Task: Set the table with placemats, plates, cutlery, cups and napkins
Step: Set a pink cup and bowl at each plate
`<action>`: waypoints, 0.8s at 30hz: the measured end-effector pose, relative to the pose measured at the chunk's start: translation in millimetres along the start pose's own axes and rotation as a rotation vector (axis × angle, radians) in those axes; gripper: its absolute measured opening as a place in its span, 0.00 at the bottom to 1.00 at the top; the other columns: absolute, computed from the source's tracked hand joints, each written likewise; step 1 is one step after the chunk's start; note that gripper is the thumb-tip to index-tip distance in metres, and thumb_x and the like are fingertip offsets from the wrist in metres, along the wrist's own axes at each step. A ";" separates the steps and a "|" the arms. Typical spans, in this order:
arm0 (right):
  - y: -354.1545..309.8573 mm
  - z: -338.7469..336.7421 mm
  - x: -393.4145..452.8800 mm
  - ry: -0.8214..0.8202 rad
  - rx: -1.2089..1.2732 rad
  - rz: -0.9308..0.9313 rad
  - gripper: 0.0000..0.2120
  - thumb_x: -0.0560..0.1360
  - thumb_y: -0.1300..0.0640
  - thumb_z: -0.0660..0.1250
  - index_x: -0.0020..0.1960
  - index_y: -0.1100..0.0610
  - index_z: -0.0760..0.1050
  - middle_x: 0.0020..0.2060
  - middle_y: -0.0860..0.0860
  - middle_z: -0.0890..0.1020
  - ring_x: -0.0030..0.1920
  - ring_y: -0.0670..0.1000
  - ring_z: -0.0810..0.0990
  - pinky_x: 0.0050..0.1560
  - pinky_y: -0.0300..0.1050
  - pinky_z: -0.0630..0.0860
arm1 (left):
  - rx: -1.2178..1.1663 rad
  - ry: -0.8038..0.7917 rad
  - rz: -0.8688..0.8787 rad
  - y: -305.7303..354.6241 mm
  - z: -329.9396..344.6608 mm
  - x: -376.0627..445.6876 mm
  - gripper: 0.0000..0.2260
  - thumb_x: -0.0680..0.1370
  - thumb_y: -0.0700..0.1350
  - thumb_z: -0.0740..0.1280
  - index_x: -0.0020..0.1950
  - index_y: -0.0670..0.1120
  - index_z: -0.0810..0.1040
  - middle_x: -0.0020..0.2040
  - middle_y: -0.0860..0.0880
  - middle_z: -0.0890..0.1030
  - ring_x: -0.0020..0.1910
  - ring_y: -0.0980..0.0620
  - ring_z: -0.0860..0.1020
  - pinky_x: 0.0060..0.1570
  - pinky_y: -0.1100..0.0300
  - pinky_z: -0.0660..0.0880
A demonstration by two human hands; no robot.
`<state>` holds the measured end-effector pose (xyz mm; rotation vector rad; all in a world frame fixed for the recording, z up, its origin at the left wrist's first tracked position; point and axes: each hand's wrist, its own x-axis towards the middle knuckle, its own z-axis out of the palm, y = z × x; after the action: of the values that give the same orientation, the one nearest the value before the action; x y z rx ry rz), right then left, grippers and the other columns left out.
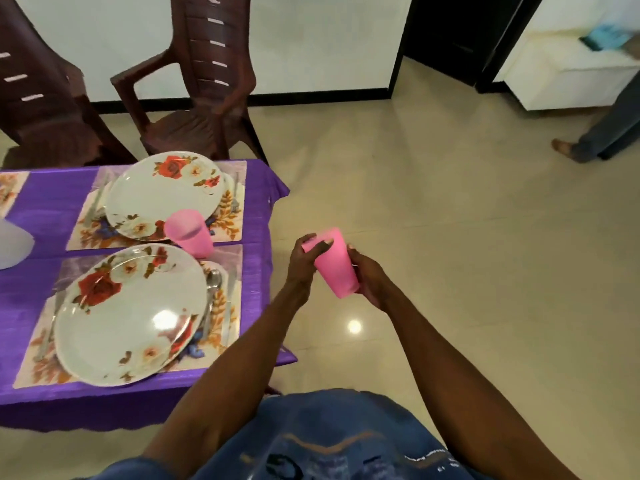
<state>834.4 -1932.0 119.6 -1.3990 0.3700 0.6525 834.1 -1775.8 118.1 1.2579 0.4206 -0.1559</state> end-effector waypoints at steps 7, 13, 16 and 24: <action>-38.0 -53.9 23.3 -0.155 0.113 0.041 0.33 0.77 0.34 0.59 0.69 0.59 0.72 0.57 0.60 0.81 0.50 0.58 0.80 0.44 0.50 0.77 | -0.008 -0.150 -0.039 16.5 47.0 35.6 0.23 0.67 0.59 0.74 0.52 0.44 0.75 0.47 0.48 0.77 0.48 0.48 0.75 0.46 0.55 0.71; -71.1 -81.3 72.5 -0.424 0.249 0.136 0.42 0.70 0.39 0.73 0.72 0.64 0.65 0.63 0.67 0.75 0.58 0.67 0.77 0.59 0.60 0.75 | -0.100 -0.162 -0.096 33.1 73.4 93.4 0.24 0.65 0.54 0.76 0.56 0.47 0.76 0.49 0.47 0.80 0.45 0.46 0.78 0.36 0.56 0.70; -100.0 -90.8 112.6 -0.460 0.200 0.171 0.45 0.62 0.48 0.82 0.70 0.64 0.66 0.60 0.66 0.77 0.58 0.65 0.78 0.62 0.60 0.74 | -0.143 -0.165 -0.115 49.7 83.4 137.7 0.26 0.64 0.50 0.76 0.59 0.45 0.76 0.50 0.48 0.81 0.47 0.49 0.79 0.46 0.54 0.72; -226.8 -78.1 252.3 -0.472 -0.016 0.197 0.27 0.67 0.62 0.73 0.65 0.64 0.71 0.51 0.61 0.81 0.52 0.60 0.80 0.64 0.57 0.73 | -0.103 -0.143 -0.058 125.3 88.2 290.7 0.25 0.64 0.50 0.76 0.58 0.43 0.79 0.54 0.45 0.80 0.53 0.45 0.77 0.49 0.52 0.72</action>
<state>1180.5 -1966.3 133.6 -1.1858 0.1257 1.1207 1161.9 -1787.2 137.2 1.1263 0.3375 -0.2691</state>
